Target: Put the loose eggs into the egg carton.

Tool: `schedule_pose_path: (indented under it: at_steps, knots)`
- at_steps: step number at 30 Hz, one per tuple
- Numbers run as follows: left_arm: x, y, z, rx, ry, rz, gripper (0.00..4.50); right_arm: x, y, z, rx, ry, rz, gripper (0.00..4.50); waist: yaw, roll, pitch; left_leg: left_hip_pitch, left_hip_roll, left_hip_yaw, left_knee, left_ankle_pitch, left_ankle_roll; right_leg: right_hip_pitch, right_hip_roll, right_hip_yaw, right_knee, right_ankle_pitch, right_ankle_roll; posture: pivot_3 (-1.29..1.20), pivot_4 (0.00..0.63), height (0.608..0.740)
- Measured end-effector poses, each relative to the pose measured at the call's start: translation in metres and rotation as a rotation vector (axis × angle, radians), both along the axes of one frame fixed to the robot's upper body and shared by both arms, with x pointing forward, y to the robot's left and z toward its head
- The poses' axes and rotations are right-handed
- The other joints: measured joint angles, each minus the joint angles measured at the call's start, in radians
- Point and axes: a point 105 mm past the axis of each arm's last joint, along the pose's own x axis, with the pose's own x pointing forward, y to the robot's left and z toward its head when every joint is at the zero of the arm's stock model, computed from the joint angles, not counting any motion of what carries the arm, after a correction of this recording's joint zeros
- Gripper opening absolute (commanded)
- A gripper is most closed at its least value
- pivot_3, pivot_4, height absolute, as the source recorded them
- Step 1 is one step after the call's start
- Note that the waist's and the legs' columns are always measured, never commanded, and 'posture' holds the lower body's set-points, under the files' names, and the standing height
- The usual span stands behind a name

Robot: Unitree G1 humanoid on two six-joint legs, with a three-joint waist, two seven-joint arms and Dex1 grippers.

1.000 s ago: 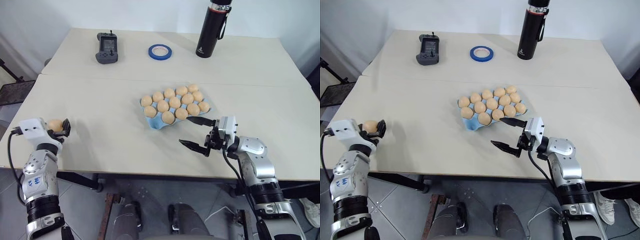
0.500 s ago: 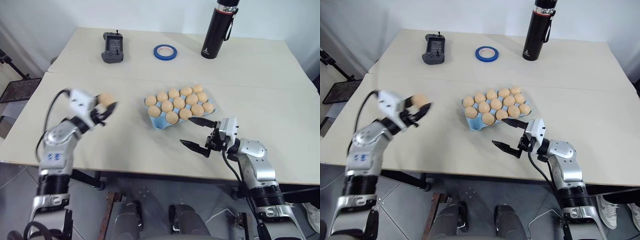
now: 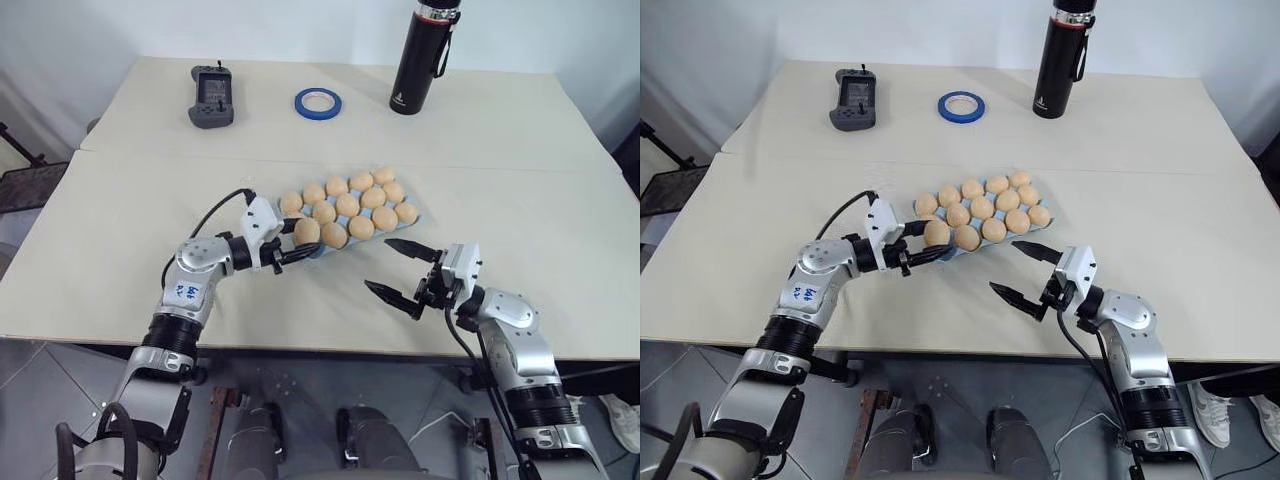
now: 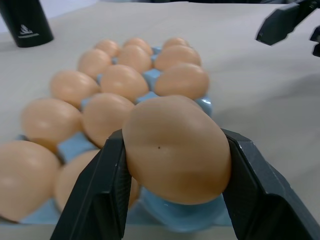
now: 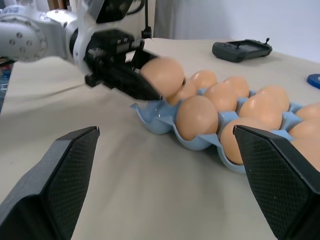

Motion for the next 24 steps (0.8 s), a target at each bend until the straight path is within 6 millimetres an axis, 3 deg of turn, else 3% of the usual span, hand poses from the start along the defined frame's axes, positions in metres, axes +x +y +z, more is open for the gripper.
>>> schedule_pose_path:
  at_steps: [4, 9, 17, 19, 24]
  knots:
    - [0.001, 0.000, -0.005, 0.010, 0.005, 0.003, 4.45, -0.001, 0.001, 0.003, 0.003, -0.016, -0.006, 4.50, -0.001, 0.000, 0.000, 0.000, 0.000, -0.001, 0.000, -0.001, 0.000, 0.000, -0.001, 0.000, 0.001, 0.000, 0.000, 0.00, 0.150, 0.740]
    - [0.001, 0.020, 0.012, 0.000, -0.066, 0.059, 4.49, -0.002, 0.001, 0.004, 0.004, -0.020, -0.006, 4.50, -0.003, 0.000, 0.000, 0.000, 0.000, -0.001, -0.001, 0.000, 0.001, 0.000, 0.000, -0.001, 0.001, 0.000, 0.000, 0.00, 0.150, 0.740]
    - [-0.031, 0.110, 0.033, -0.027, -0.120, 0.246, 4.49, -0.003, -0.003, 0.001, -0.026, -0.001, 0.004, 4.50, -0.005, 0.000, 0.000, 0.000, 0.001, -0.001, -0.002, -0.001, 0.000, 0.000, 0.000, -0.001, 0.001, 0.000, 0.000, 0.00, 0.150, 0.740]
    - [-0.045, 0.125, 0.027, 0.009, -0.100, 0.260, 4.49, -0.004, -0.004, 0.001, -0.034, 0.000, 0.009, 4.50, -0.005, 0.000, 0.000, 0.001, 0.000, -0.001, -0.002, -0.003, 0.002, 0.001, -0.002, -0.001, 0.001, 0.000, -0.001, 0.00, 0.150, 0.740]
    - [-0.085, 0.153, -0.018, 0.076, 0.070, 0.279, 4.49, -0.004, -0.024, -0.001, -0.090, 0.008, -0.018, 4.50, -0.004, 0.000, 0.000, 0.001, -0.001, -0.002, -0.003, -0.004, 0.002, 0.000, -0.005, -0.002, 0.000, -0.001, -0.002, 0.00, 0.150, 0.740]
